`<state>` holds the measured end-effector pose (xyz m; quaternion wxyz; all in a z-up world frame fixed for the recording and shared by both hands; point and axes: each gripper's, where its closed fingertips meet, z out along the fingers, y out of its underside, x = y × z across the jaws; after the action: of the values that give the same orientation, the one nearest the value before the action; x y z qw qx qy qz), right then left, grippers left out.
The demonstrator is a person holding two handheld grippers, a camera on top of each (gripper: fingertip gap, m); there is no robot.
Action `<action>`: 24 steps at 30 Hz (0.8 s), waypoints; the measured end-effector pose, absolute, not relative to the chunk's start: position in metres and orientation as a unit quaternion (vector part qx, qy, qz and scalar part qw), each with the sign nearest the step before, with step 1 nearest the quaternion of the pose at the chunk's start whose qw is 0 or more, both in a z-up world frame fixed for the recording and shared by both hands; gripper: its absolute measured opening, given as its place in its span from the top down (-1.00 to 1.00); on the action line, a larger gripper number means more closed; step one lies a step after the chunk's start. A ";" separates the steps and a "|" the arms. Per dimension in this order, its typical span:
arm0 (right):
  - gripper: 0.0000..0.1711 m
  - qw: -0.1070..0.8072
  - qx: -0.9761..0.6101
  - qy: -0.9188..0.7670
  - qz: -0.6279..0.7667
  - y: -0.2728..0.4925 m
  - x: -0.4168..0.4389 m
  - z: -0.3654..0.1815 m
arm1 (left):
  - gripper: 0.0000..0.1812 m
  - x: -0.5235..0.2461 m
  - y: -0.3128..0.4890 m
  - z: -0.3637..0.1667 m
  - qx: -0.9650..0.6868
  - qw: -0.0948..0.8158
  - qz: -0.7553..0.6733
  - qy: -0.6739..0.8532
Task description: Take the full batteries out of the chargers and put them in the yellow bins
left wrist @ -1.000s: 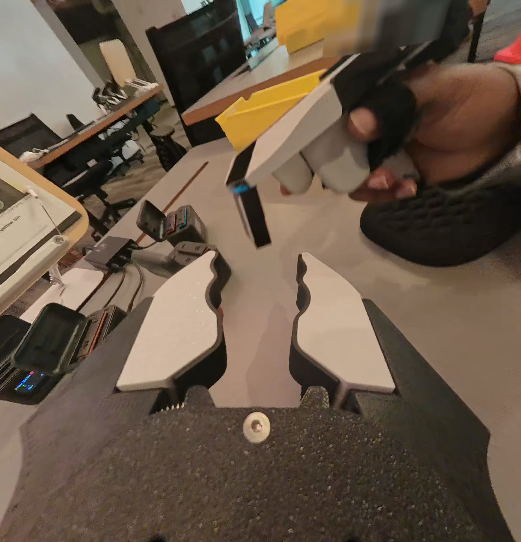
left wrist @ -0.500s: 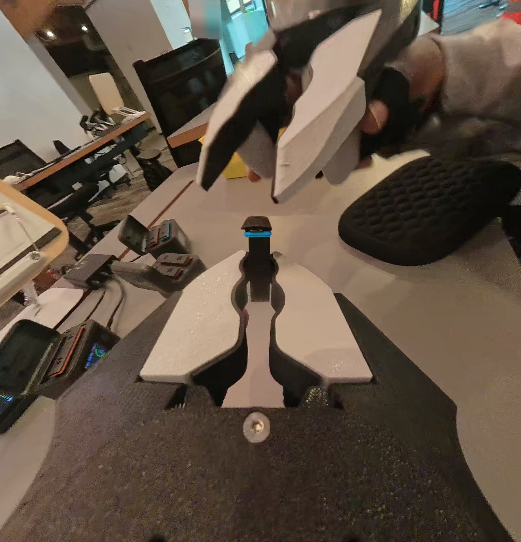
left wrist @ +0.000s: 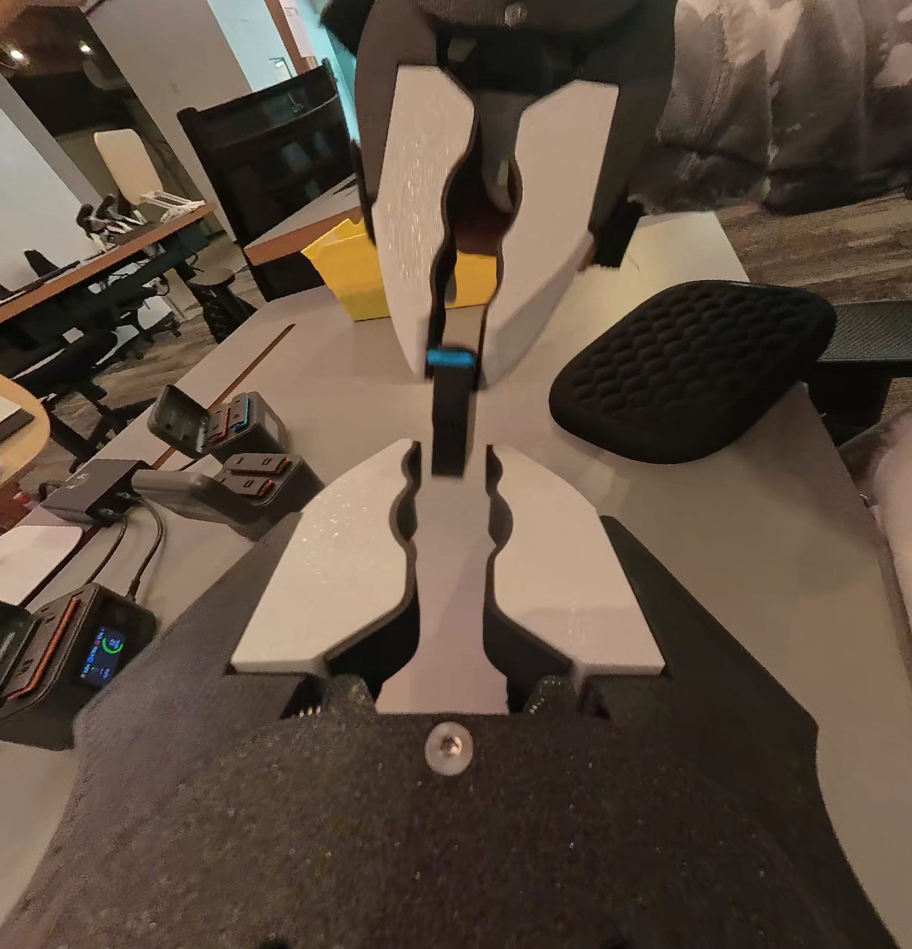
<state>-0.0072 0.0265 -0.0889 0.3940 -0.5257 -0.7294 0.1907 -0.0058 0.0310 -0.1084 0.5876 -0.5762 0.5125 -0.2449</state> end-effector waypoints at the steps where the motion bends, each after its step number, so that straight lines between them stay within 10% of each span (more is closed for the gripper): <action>1: 0.83 0.399 -0.530 -0.726 0.183 0.032 0.000 -0.083 | 0.69 -0.007 0.033 -0.108 -0.578 0.589 -0.243 0.509; 13: 0.83 0.429 -0.656 -0.621 -0.016 0.178 0.190 0.023 | 0.72 -0.033 0.065 -0.101 -0.621 0.616 -0.204 0.439; 24: 0.83 0.284 -0.769 -0.562 -0.110 0.235 0.345 -0.063 | 0.74 -0.035 0.074 -0.112 -0.641 0.606 -0.190 0.432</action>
<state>0.3448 0.2347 -0.0633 0.2835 -0.7689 -0.5624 -0.1104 -0.0351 0.0737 -0.1116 0.6055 -0.6411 0.4317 -0.1897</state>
